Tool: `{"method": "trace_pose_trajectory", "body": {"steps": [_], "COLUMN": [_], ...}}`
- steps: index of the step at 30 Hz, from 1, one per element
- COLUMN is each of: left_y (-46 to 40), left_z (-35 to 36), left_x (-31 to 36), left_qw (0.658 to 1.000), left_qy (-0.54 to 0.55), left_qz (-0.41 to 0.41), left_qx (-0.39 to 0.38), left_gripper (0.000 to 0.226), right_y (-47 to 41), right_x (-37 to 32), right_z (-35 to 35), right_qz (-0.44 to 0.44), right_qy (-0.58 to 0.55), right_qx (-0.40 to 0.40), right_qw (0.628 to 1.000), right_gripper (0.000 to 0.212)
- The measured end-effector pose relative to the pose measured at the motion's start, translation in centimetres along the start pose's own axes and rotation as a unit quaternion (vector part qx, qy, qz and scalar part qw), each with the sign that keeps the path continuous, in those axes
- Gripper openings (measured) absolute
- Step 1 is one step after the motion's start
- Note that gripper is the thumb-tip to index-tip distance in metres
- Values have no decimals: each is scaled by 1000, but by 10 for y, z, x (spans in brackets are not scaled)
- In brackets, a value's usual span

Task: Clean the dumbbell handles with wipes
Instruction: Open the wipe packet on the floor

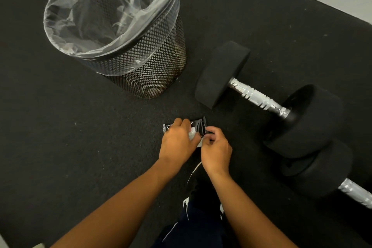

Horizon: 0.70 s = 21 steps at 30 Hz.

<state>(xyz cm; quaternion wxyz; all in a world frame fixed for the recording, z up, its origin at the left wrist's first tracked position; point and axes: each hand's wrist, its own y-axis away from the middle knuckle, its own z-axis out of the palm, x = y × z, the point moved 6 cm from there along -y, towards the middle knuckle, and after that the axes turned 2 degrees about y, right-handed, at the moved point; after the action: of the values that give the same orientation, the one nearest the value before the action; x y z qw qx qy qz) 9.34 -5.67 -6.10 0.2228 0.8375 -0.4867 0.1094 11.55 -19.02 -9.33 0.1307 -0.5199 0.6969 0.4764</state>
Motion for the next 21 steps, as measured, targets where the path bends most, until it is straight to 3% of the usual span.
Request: {"method": "trace_pose_trajectory", "body": {"steps": [6,11,16,21], "left_y": [-2,-3,1,14], "left_z": [0,5,2,-2], "left_x": [5,7,-5,-23], "left_qw": [1000,1000,994,980], "left_qy": [4,28,96,157], "left_qz": [-13,-6,-46,-118], "left_qx": [5,1,-13,4], "left_gripper": [19,16,12,13], "right_y": [8,18,30,32], "right_x": [-4,-8,-4,-11], "right_z": [0,4,4,1], "right_qz": [-78,-208,-231,-228], "right_qy": [68,213,349,406], "right_qx": [6,-2,-10,-23], "right_qw": [995,955,908,885], "right_gripper": [31,42,55,59]}}
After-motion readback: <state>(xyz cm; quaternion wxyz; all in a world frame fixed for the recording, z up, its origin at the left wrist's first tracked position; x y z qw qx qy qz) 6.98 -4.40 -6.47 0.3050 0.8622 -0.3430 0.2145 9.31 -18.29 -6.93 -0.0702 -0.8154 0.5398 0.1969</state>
